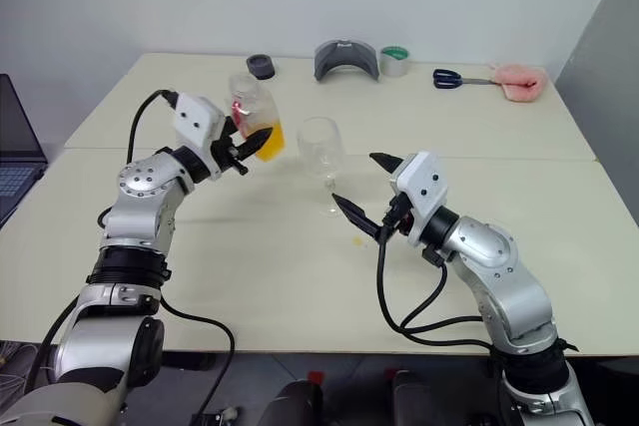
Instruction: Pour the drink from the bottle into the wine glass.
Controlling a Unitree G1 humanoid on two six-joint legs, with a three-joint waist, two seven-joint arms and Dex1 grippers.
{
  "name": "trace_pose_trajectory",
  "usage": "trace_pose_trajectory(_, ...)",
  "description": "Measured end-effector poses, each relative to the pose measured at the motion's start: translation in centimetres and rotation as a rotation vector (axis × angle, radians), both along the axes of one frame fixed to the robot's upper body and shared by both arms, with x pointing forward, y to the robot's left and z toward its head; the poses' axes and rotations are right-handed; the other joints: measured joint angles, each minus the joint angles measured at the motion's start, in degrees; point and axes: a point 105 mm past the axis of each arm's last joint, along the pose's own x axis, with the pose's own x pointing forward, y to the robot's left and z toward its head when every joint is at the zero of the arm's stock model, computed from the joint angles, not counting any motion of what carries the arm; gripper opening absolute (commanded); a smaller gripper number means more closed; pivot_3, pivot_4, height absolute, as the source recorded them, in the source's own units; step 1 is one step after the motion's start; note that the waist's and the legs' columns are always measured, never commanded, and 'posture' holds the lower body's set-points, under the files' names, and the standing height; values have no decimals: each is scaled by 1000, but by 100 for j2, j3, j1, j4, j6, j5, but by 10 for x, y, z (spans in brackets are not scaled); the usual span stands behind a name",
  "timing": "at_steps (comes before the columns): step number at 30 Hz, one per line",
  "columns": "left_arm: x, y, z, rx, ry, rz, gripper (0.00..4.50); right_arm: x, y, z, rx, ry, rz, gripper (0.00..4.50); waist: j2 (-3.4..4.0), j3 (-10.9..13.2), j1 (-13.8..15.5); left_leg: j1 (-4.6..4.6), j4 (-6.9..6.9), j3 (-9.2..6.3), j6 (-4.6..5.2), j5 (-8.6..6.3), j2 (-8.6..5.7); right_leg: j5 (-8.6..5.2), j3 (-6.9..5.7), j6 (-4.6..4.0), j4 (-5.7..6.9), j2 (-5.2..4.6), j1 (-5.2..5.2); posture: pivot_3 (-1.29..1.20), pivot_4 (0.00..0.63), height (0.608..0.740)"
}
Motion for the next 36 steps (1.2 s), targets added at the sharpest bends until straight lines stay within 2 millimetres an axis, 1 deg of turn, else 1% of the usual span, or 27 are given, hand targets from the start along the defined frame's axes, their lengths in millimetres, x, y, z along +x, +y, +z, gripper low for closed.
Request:
trace_pose_trajectory(2,0,-9,5,87,-52,-25,1695,0,0,-2,-8,10,16,4500,0,0,0,-2,1,0,0,0,-1,0,-1,0,-2,0,0,0,150,740)
trace_pose_trajectory(4,1,-17,16,144,-120,-40,1695,-1,1,-3,-3,19,29,4500,0,0,7,-3,1,0,0,0,-2,0,-1,0,-3,-1,0,0,150,740)
trace_pose_trajectory(6,5,-20,27,176,-177,-37,1695,0,1,-3,-1,20,30,4500,0,0,8,-3,1,2,5,-3,-3,0,0,0,-2,-2,0,0,150,740)
trace_pose_trajectory(8,8,-22,33,208,-216,-29,1695,0,1,-3,-1,22,26,4500,0,0,6,-2,1,1,15,-9,-3,0,0,0,-3,-1,0,0,150,740)
trace_pose_trajectory(10,11,-25,33,254,-249,-25,1695,1,0,-3,1,24,19,4500,0,0,6,-2,1,1,16,-9,-3,0,-1,0,-2,-1,0,0,150,740)
trace_pose_trajectory(14,15,-28,26,339,-287,-22,1695,3,-1,-3,8,29,1,4500,0,0,6,-3,2,0,15,-9,-4,0,-1,0,-2,-1,0,0,150,740)
trace_pose_trajectory(16,17,-28,26,389,-316,-13,1694,5,-1,-3,18,28,-17,4500,-1,1,5,-4,2,1,16,-9,-4,0,-1,0,-2,-1,-1,0,150,740)
trace_pose_trajectory(21,19,-26,44,498,-444,22,1692,10,-4,-4,19,22,-66,4500,-1,1,7,-5,2,2,16,-9,-6,0,-1,1,-2,-2,-2,0,150,740)
trace_pose_trajectory(23,19,-26,47,517,-477,26,1692,11,-4,-4,22,13,-71,4500,-1,1,7,-5,2,2,16,-9,-6,0,-1,1,-2,-2,-2,0,150,740)
trace_pose_trajectory(29,19,-24,36,599,-500,19,1692,13,-5,-2,38,-25,-74,4500,-1,1,0,-5,2,1,16,-9,-6,0,-2,1,-1,-2,-3,0,150,740)
trace_pose_trajectory(31,19,-23,35,622,-511,21,1692,11,-3,-2,44,-20,-54,4500,-1,1,-1,-6,2,1,16,-9,-6,0,-3,1,-1,-2,-3,0,150,740)
trace_pose_trajectory(36,21,-20,54,663,-583,53,1692,10,-3,-1,58,-15,-36,4500,-1,1,-2,-6,2,2,16,-9,-6,0,-3,1,0,-2,-3,0,150,740)
